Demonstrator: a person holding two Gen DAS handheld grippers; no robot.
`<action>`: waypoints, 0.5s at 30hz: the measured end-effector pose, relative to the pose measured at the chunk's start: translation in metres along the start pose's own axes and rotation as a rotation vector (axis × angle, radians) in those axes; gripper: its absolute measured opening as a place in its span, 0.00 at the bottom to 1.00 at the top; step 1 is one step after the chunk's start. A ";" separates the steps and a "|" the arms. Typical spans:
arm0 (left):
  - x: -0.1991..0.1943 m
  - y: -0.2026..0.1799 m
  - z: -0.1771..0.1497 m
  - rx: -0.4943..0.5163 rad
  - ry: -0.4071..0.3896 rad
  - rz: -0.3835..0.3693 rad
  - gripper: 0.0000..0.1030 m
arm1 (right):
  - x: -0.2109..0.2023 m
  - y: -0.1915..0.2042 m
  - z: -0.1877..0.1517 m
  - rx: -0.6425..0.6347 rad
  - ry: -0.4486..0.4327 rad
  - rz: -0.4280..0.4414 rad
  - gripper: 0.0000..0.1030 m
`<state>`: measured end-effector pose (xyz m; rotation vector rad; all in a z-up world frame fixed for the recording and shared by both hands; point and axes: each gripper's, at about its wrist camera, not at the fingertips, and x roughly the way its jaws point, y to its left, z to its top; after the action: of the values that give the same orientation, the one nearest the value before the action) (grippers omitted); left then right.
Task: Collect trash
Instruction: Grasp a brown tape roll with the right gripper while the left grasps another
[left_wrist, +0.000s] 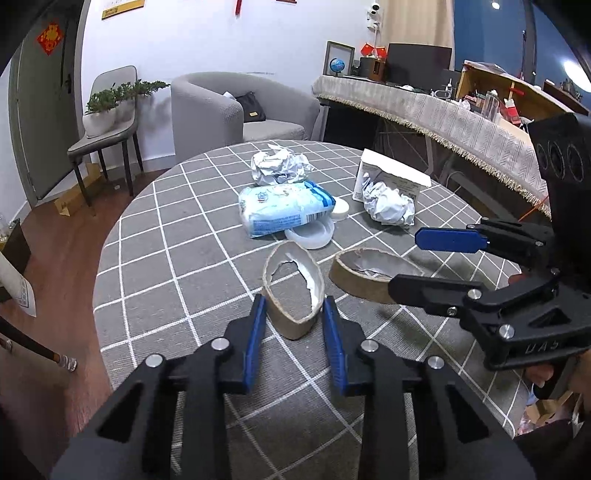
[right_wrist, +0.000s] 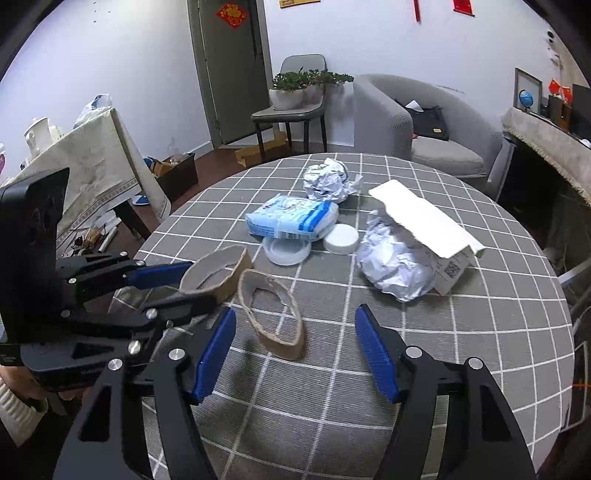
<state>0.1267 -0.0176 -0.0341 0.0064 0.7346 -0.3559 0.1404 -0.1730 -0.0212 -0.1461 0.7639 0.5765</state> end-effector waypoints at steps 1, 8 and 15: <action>-0.001 0.000 0.000 -0.003 0.001 -0.002 0.32 | 0.001 0.003 0.001 -0.004 0.000 0.000 0.66; -0.018 0.016 -0.004 -0.017 -0.013 0.005 0.32 | 0.009 0.022 0.013 -0.037 0.024 -0.037 0.57; -0.042 0.041 -0.012 -0.056 -0.033 0.020 0.32 | 0.027 0.029 0.013 -0.021 0.084 -0.096 0.44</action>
<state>0.1033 0.0354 -0.0207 -0.0449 0.7107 -0.3159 0.1482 -0.1332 -0.0278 -0.2264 0.8273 0.4899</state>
